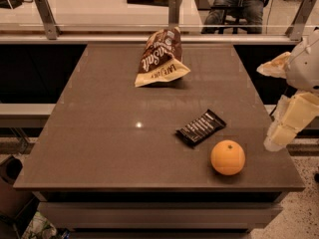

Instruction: Move orange near brown chip bag

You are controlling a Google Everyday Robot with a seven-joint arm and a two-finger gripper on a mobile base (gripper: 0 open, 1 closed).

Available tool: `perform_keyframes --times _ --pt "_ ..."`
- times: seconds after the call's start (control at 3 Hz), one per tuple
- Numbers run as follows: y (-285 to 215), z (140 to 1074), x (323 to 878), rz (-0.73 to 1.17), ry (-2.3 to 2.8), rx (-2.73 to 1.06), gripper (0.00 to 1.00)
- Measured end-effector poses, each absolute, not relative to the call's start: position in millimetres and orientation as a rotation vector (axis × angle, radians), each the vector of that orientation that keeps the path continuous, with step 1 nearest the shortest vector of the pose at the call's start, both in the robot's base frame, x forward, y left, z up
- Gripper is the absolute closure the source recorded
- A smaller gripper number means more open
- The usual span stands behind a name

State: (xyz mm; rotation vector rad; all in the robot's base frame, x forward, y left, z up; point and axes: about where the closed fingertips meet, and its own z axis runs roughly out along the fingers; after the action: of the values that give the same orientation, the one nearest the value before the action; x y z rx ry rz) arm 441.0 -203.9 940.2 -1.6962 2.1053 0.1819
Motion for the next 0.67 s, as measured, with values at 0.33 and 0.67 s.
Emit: perform_keyframes --times 0.33,0.67 --pt "-197.2 921.6 438.8 0.276 2.087 -1.681 0.0" --pt "-190.7 905.4 434.0 0.383 2.032 -1.671 0.0"
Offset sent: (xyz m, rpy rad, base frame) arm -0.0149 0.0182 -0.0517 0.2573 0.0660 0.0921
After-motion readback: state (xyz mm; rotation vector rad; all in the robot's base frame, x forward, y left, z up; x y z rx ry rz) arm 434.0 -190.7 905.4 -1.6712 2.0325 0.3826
